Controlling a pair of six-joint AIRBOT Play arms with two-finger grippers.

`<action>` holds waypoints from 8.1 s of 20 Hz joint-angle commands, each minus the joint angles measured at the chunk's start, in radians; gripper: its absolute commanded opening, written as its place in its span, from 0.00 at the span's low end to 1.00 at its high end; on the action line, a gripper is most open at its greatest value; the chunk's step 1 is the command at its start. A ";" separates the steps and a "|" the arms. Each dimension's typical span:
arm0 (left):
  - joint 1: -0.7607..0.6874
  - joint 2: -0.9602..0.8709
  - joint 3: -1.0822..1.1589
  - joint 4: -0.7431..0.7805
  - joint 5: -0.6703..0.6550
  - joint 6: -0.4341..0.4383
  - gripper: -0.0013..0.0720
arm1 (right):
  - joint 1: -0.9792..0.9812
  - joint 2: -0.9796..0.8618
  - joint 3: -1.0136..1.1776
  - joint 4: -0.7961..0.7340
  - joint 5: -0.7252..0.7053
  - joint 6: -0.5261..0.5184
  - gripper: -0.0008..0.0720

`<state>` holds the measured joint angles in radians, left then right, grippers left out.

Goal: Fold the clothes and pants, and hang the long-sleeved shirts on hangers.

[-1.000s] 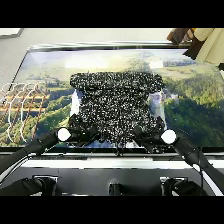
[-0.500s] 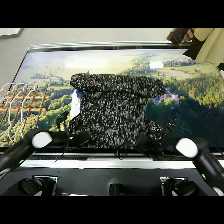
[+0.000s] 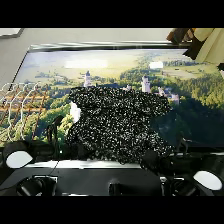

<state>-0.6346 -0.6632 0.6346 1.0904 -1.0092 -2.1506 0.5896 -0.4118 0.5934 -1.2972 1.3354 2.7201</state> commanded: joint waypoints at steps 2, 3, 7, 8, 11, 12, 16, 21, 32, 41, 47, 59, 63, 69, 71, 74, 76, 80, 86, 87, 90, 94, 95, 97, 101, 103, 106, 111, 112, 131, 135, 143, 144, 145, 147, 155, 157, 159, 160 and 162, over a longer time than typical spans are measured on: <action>0.075 -0.174 0.038 -0.059 0.181 0.055 0.05 | 0.012 -0.205 0.051 -0.222 -0.217 0.095 0.05; 0.106 -0.241 0.060 -0.100 0.198 0.105 0.05 | 0.012 -0.274 0.074 -0.260 -0.257 0.109 0.05; 0.202 -0.502 0.185 -0.226 0.215 0.275 0.05 | -0.012 -0.573 0.192 -0.316 -0.391 0.118 0.06; 0.214 -0.562 0.224 -0.238 0.214 0.301 0.05 | -0.046 -0.637 0.223 -0.292 -0.408 0.101 0.06; 0.215 -0.703 0.320 -0.238 0.214 0.330 0.05 | -0.134 -0.751 0.283 -0.276 -0.464 -0.022 0.06; 0.215 -0.737 0.337 -0.238 0.214 0.330 0.05 | -0.153 -0.768 0.283 -0.275 -0.476 -0.024 0.06; 0.215 -0.807 0.356 -0.238 0.214 0.331 0.09 | -0.161 -0.795 0.283 -0.246 -0.477 -0.122 0.19; 0.253 -0.784 0.397 -0.180 0.132 0.338 0.80 | -0.161 -0.740 0.332 -0.249 -0.344 -0.276 0.65; 0.199 -0.610 0.531 0.180 -0.045 0.334 0.80 | 0.118 -0.776 0.429 -0.312 -0.196 -0.296 0.68; 0.155 -0.616 0.531 0.273 -0.046 0.334 0.83 | 0.123 -1.024 0.428 -0.332 -0.285 -0.289 0.69; 0.153 -0.619 0.531 0.272 -0.045 0.334 0.95 | 0.124 -1.025 0.429 -0.333 -0.218 -0.288 0.07; -0.097 -0.789 0.531 0.245 -0.045 0.254 0.95 | 0.123 -0.908 0.430 -0.340 -0.130 -0.285 0.10; -0.107 -0.811 0.531 0.246 -0.045 0.254 0.95 | 0.124 -0.908 0.430 -0.340 -0.131 -0.285 0.33; -0.105 -0.811 0.531 0.246 -0.026 0.254 0.95 | 0.124 -0.909 0.428 -0.340 -0.130 -0.269 0.33; -0.105 -0.811 0.531 0.246 -0.026 0.254 0.95 | 0.124 -0.909 0.427 -0.340 -0.132 -0.262 0.32; -0.105 -0.811 0.531 0.246 -0.026 0.254 0.95 | 0.124 -0.917 0.403 -0.325 -0.141 -0.262 0.27; -0.105 -0.811 0.531 0.246 -0.026 0.254 0.95 | 0.124 -0.921 0.391 -0.314 -0.143 -0.262 0.27; -0.105 -0.811 0.531 0.246 -0.026 0.254 0.95 | 0.124 -0.924 0.389 -0.315 -0.186 -0.240 0.07; -0.105 -0.811 0.531 0.245 -0.026 0.255 0.95 | 0.123 -0.873 0.390 -0.340 -0.162 -0.215 0.05; -0.105 -0.811 0.531 0.245 -0.026 0.254 0.95 | 0.123 -0.850 0.390 -0.343 -0.156 -0.213 0.05; -0.105 -0.811 0.531 0.245 -0.026 0.258 0.95 | 0.123 -0.789 0.390 -0.346 -0.150 -0.213 0.05; -0.114 -0.812 0.531 0.230 0.005 0.259 0.95 | 0.123 -0.764 0.390 -0.348 -0.109 -0.213 0.05; -0.117 -0.814 0.531 0.222 0.014 0.267 0.95 | 0.123 -0.764 0.390 -0.348 -0.112 -0.213 0.05; -0.122 -0.826 0.531 0.219 0.019 0.266 0.95 | 0.123 -0.764 0.390 -0.350 -0.117 -0.213 0.05; -0.125 -0.851 0.531 0.219 0.020 0.266 0.95 | 0.123 -0.764 0.390 -0.350 -0.121 -0.214 0.05; -0.137 -0.857 0.531 0.220 0.027 0.266 0.95 | 0.123 -0.764 0.390 -0.350 -0.130 -0.213 0.05; -0.164 -0.874 0.531 0.226 0.050 0.266 0.95 | 0.123 -0.764 0.390 -0.350 -0.133 -0.213 0.05; -0.178 -0.929 0.531 0.336 0.060 0.140 0.85 | 0.123 -0.764 0.390 -0.349 -0.133 -0.209 0.05; -0.176 -0.933 0.531 0.359 0.061 0.108 0.50 | 0.123 -0.764 0.390 -0.349 -0.132 -0.208 0.05; -0.018 -0.752 1.313 0.509 -0.379 0.214 0.05 | 0.123 -0.764 1.133 -0.607 0.174 -0.355 0.05; -0.018 -0.688 1.453 0.508 -0.352 0.214 0.05 | 0.123 -0.764 1.378 -0.668 0.179 -0.435 0.05; -0.018 -0.486 1.451 0.507 -0.230 0.214 0.05 | 0.123 -0.682 1.506 -0.674 -0.075 -0.481 0.05; -0.018 -0.462 1.451 0.507 -0.211 0.214 0.05 | 0.123 -0.666 1.506 -0.663 -0.117 -0.481 0.05; -0.018 -0.440 1.451 0.507 -0.191 0.214 0.05 | 0.123 -0.647 1.506 -0.647 -0.165 -0.481 0.05; -0.017 -0.404 1.451 0.507 -0.158 0.214 0.05 | 0.123 -0.618 1.506 -0.620 -0.242 -0.480 0.05; -0.018 -0.373 1.360 0.506 -0.172 0.138 0.05 | 0.123 -0.622 1.500 -0.610 -0.161 -0.470 0.05; -0.017 -0.387 1.269 0.499 -0.187 0.064 0.05 | 0.123 -0.663 1.500 -0.625 -0.039 -0.488 0.06; -0.017 -0.413 1.182 0.499 -0.187 0.037 0.05 | 0.123 -0.711 1.488 -0.649 0.098 -0.526 0.06; -0.017 -0.433 1.149 0.500 -0.187 0.038 0.05 | 0.123 -0.718 1.455 -0.657 0.138 -0.546 0.06; -0.017 -0.485 1.112 0.500 -0.187 0.038 0.05 | 0.123 -0.716 1.369 -0.671 0.195 -0.549 0.09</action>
<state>-0.6525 -1.0988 1.8202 1.5917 -1.1915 -2.0853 0.7124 -1.1088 2.0346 -1.9404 1.3907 2.1994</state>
